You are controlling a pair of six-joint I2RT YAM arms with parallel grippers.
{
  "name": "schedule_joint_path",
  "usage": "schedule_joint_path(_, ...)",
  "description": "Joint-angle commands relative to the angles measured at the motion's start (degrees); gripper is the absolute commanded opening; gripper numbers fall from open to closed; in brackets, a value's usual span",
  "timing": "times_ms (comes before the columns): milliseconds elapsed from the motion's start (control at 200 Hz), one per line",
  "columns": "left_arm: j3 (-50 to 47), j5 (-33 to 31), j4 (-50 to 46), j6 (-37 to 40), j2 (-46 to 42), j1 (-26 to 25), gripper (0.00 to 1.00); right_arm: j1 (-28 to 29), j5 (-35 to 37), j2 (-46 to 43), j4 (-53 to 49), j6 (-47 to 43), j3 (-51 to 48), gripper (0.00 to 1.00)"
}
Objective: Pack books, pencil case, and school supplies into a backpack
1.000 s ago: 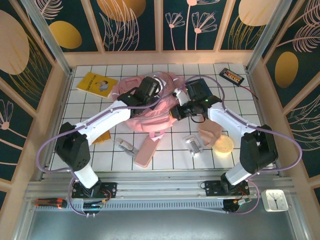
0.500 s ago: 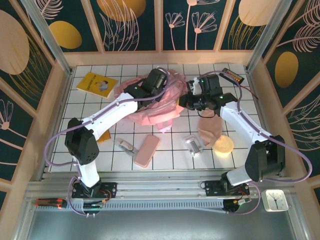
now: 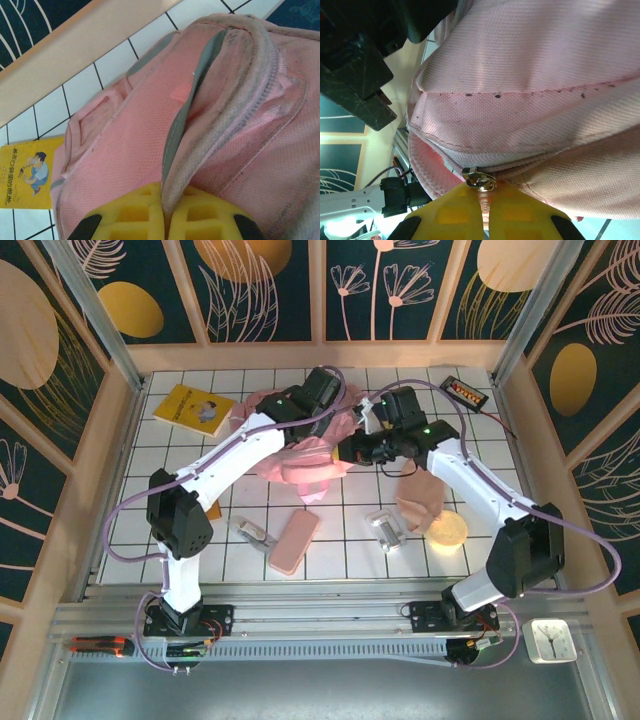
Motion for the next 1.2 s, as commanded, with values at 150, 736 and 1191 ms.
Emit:
schedule_joint_path(150,3.71,-0.33,5.96,-5.11,1.35,-0.46,0.0,5.74,-4.36,0.54,16.05,7.65,-3.39,0.0)
schedule_joint_path(736,-25.15,7.53,27.78,10.73,-17.93,-0.41,0.0,-10.38,3.97,-15.27,4.95,7.25,-13.75,0.59)
schedule_joint_path(1191,-28.78,11.22,30.8,12.62,-22.04,-0.41,0.0,-9.1,1.14,-5.45,24.83,16.81,-15.39,0.58)
